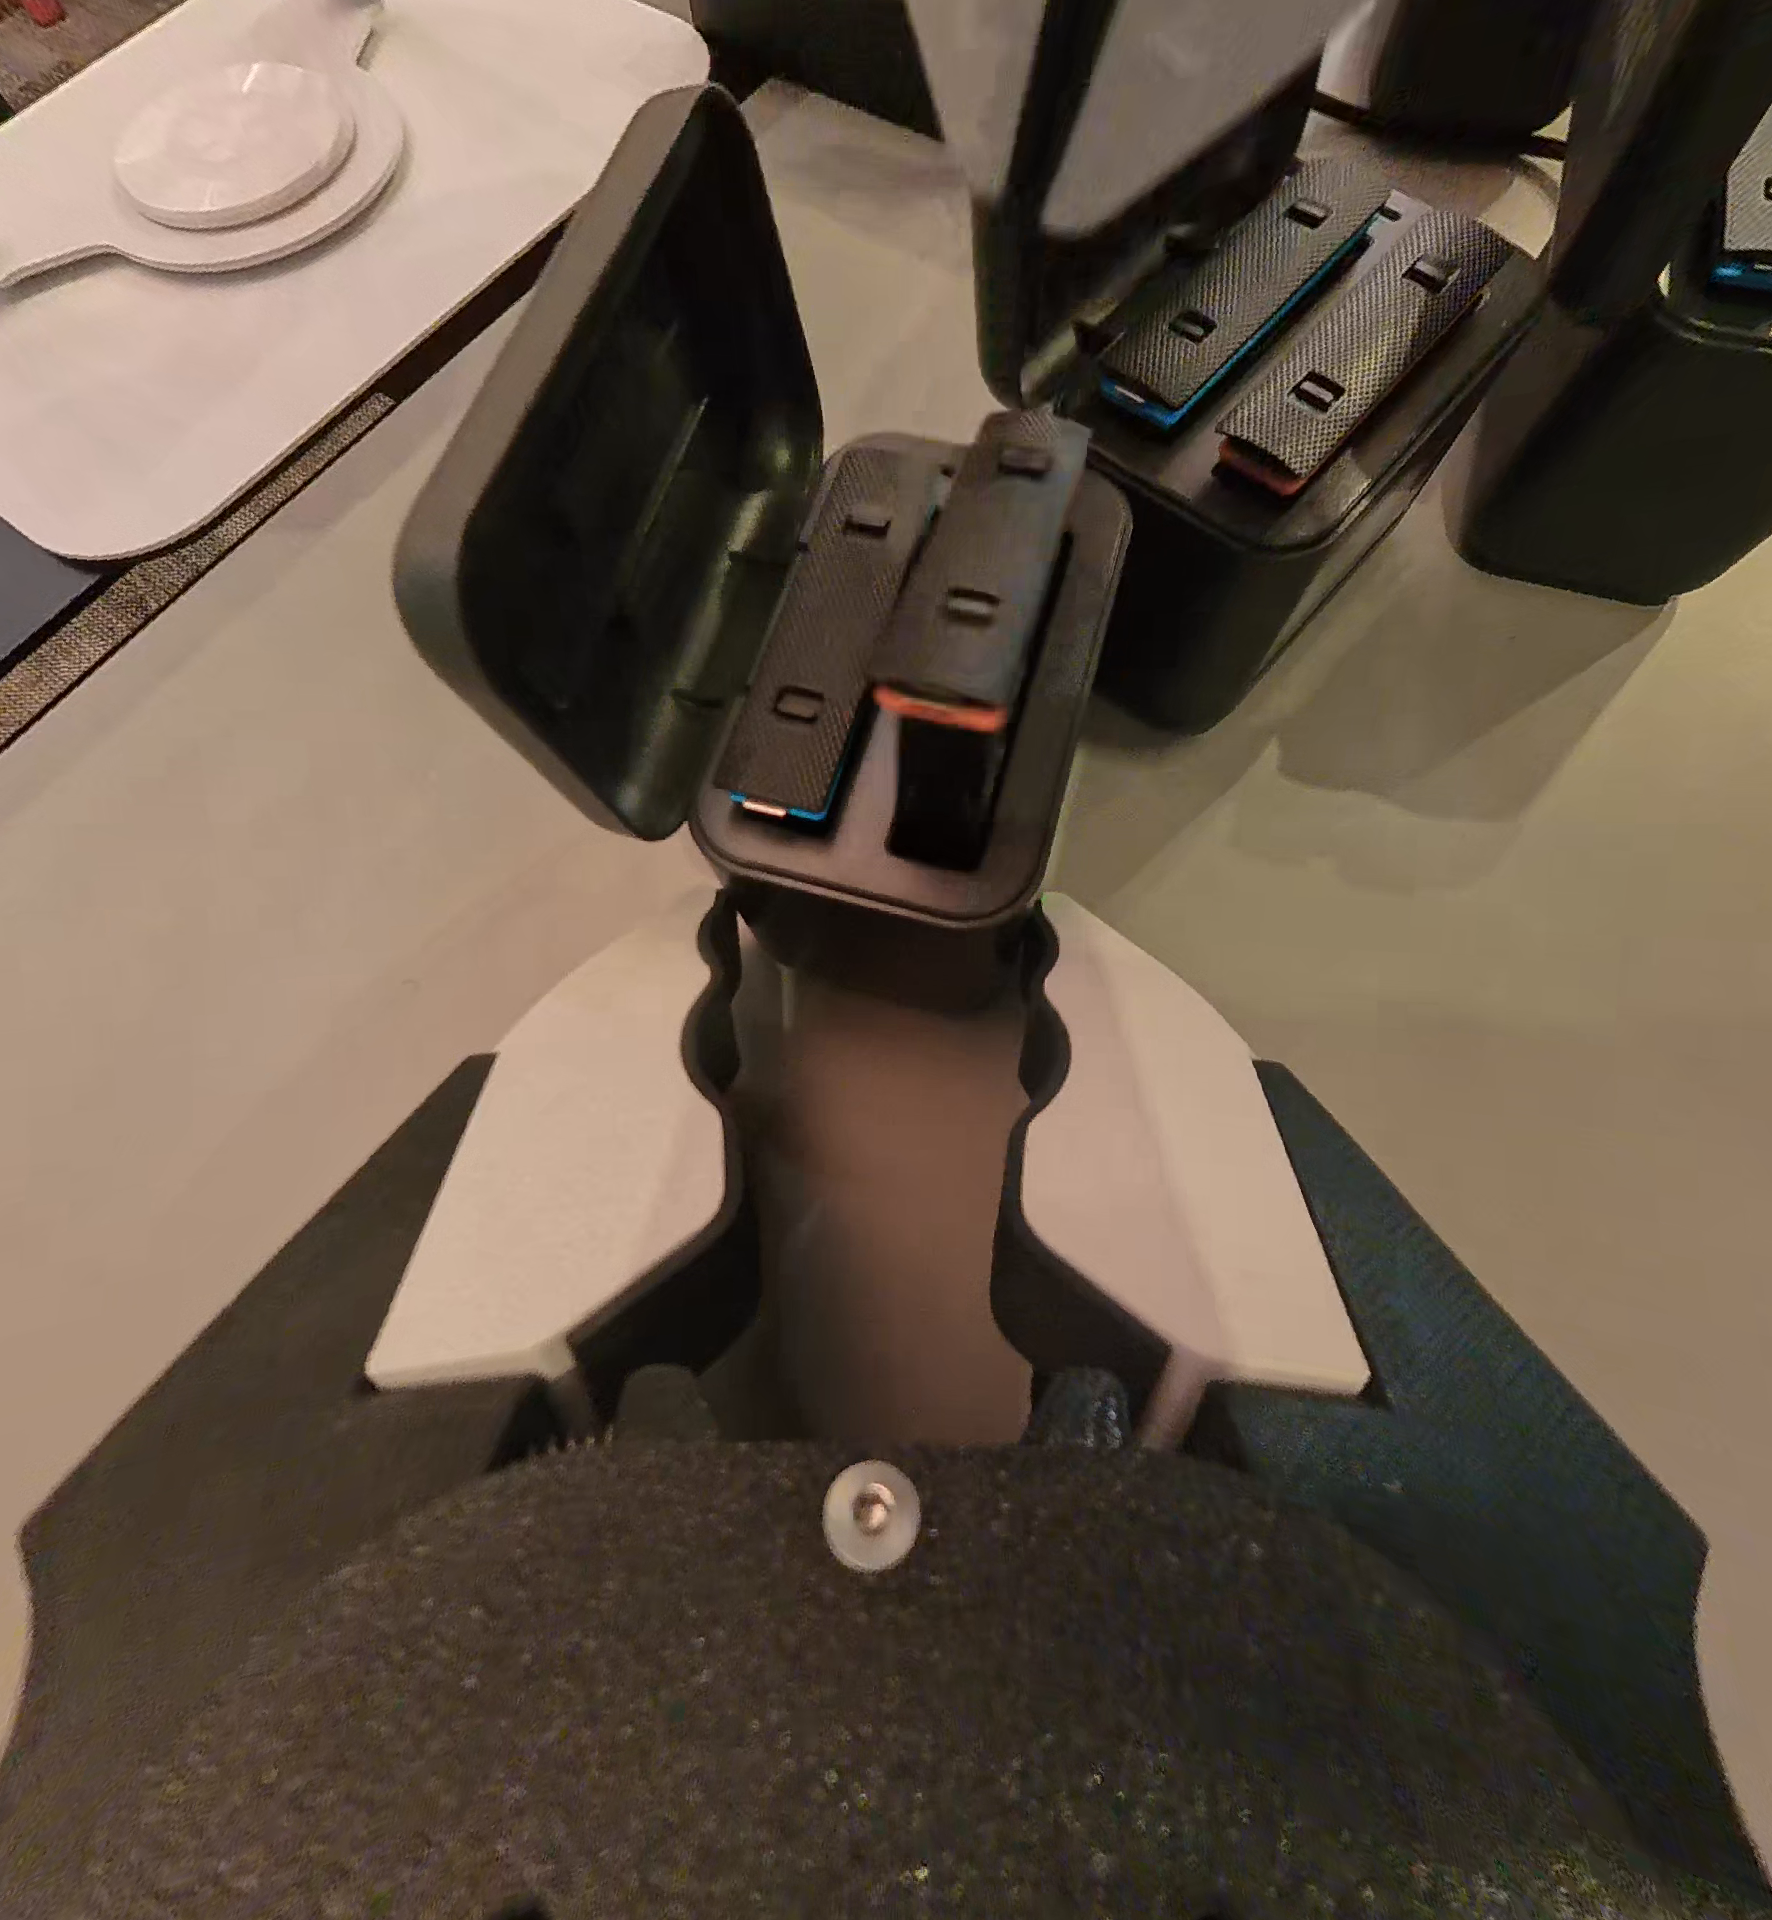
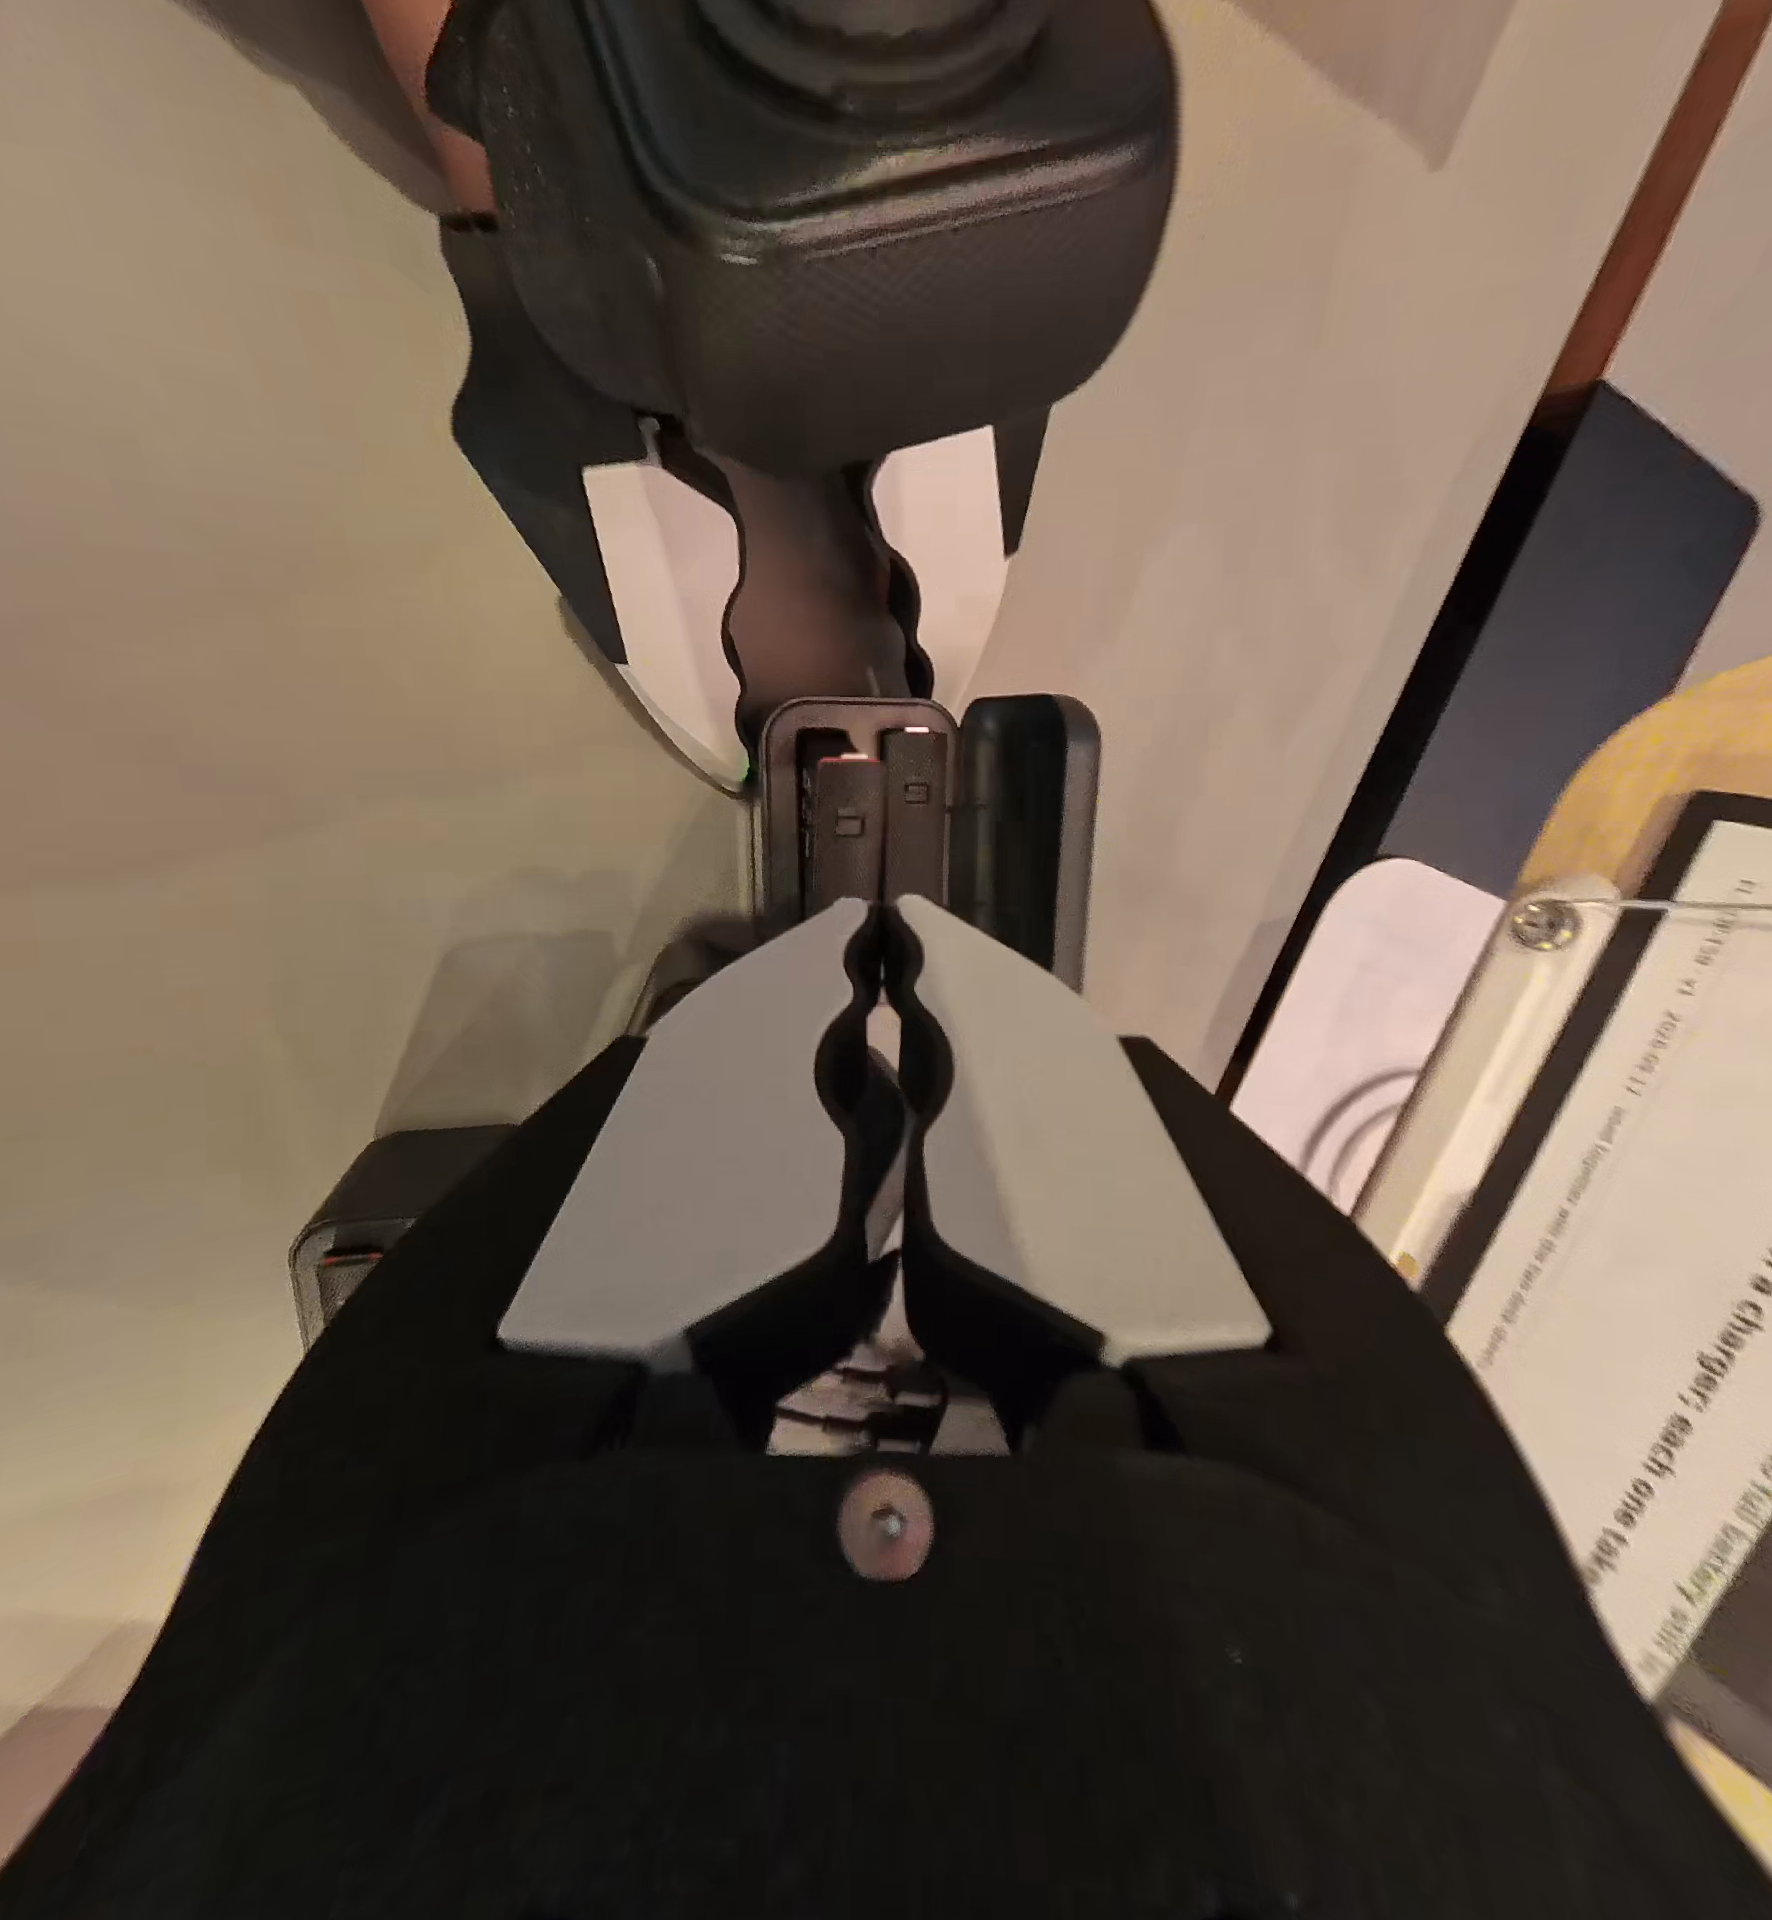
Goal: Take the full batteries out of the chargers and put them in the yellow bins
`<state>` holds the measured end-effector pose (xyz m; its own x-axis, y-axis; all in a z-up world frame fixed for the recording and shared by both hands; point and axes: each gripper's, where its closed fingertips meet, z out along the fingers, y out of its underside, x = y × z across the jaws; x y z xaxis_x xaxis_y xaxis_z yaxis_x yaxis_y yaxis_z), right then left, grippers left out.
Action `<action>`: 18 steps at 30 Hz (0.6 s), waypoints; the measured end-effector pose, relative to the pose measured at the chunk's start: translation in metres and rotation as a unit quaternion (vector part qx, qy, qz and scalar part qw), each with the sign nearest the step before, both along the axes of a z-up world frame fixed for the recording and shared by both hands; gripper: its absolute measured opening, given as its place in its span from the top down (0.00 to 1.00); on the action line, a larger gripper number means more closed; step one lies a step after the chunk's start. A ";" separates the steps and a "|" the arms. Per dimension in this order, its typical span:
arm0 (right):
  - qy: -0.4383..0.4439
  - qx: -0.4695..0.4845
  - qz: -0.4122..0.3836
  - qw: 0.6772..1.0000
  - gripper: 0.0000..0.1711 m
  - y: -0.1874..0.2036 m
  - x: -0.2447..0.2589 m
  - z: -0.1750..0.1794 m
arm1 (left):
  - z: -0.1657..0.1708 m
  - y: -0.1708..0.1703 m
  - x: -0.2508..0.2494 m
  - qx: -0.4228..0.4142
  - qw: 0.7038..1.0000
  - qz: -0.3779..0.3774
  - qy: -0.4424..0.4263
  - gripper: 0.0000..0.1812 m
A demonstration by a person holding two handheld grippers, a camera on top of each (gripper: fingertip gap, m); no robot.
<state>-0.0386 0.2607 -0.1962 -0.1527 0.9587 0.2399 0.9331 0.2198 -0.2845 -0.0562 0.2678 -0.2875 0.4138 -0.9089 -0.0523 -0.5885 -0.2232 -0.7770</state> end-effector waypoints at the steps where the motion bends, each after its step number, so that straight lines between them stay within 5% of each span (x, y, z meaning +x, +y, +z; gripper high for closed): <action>1: 0.000 0.007 -0.001 1.000 1.00 0.000 0.001 0.002 | 0.000 0.000 0.000 0.001 1.000 0.000 0.000 0.71; 6: -0.008 0.035 -0.003 0.999 1.00 0.001 0.006 -0.003 | 0.000 0.000 0.000 0.003 1.000 0.000 0.002 0.71; 13: -0.026 0.026 -0.010 0.999 0.83 0.002 0.002 -0.027 | 0.000 0.000 0.000 0.003 1.000 0.000 0.003 0.71; 18: -0.054 0.012 0.000 0.998 0.91 0.001 0.001 -0.040 | -0.001 0.000 0.000 0.003 1.000 0.000 0.003 0.71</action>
